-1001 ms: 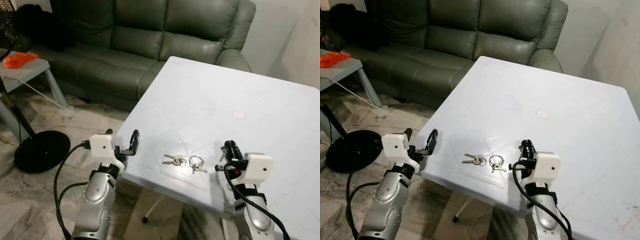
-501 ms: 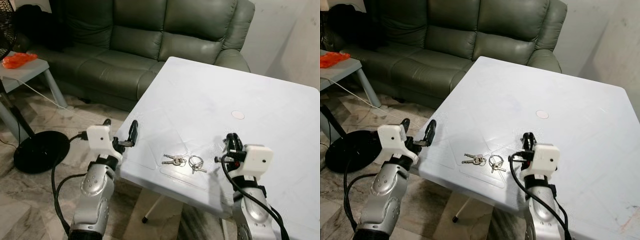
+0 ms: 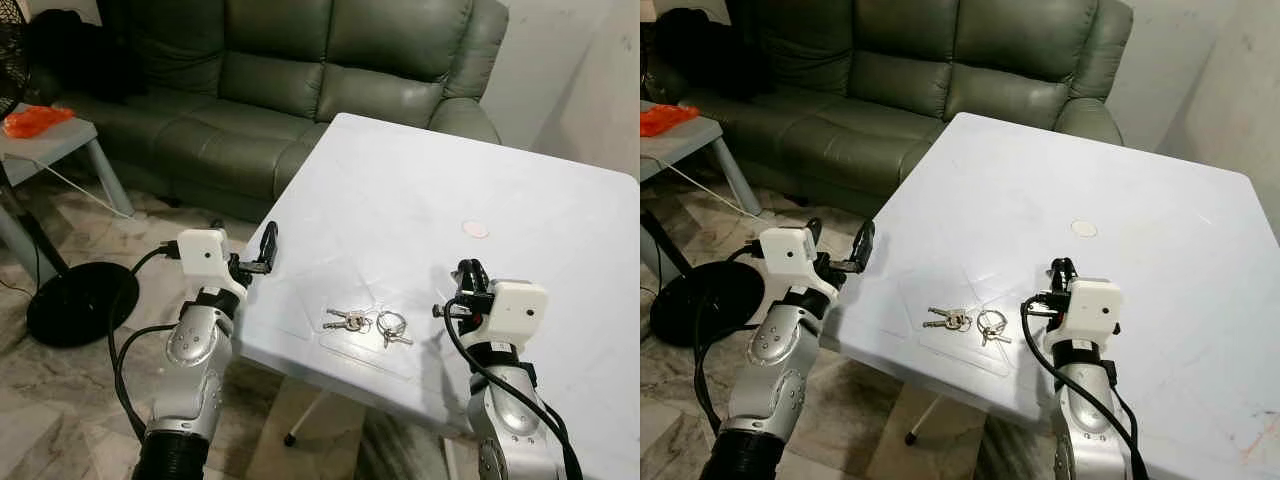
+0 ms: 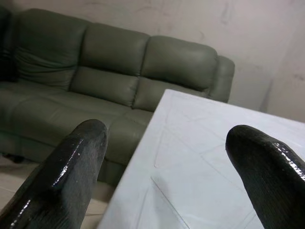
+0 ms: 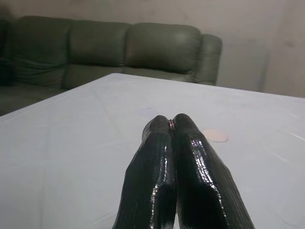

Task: Hang keys on a hook

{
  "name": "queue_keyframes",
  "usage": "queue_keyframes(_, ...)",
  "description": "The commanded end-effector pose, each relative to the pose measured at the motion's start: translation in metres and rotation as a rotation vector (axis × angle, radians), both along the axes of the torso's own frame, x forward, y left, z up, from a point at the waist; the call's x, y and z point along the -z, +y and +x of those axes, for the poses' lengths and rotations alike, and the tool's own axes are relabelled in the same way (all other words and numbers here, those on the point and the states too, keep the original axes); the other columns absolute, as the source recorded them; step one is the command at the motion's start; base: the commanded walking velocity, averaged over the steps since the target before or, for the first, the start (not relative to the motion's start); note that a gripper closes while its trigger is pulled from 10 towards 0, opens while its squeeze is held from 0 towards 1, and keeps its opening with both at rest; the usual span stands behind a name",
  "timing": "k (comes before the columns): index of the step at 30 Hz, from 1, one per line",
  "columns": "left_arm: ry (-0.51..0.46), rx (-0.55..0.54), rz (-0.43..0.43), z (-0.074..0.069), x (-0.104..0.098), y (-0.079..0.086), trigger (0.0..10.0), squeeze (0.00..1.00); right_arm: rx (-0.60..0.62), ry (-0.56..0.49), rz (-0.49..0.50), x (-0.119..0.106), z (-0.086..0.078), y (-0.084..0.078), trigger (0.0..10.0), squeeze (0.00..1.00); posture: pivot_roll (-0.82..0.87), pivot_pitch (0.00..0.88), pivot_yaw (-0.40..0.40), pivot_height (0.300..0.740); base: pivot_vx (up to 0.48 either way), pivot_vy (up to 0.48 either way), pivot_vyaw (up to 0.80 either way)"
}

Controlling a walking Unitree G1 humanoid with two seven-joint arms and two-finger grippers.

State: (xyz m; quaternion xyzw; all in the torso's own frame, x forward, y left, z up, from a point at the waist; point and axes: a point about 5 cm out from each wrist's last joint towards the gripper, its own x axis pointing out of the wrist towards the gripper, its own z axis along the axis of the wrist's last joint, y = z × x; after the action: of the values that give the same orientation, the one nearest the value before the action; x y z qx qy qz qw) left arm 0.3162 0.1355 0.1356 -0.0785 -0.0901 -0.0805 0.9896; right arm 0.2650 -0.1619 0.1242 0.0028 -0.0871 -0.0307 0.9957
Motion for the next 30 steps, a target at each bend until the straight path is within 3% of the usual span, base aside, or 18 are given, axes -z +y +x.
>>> queue_keyframes(1,0.006,0.003,0.004,0.003,-0.001,-0.003,10.0,0.0,0.021,0.029,-0.009,0.003,0.002,-0.005,10.0,0.0,-0.01,0.031,-0.071,0.74,0.0,0.0,-0.77)
queue_keyframes(25,-0.012,-0.028,0.053,0.014,-0.003,0.001,10.0,0.0,0.033,0.03,-0.041,0.001,0.008,-0.009,10.0,0.0,-0.01,0.003,-0.063,0.74,0.0,0.0,-0.78)
queue_keyframes(30,-0.011,-0.031,0.048,0.015,-0.003,0.002,10.0,0.0,0.031,0.031,-0.04,0.002,0.008,-0.009,10.0,0.0,-0.02,0.005,-0.064,0.74,0.0,-0.48,-0.78)
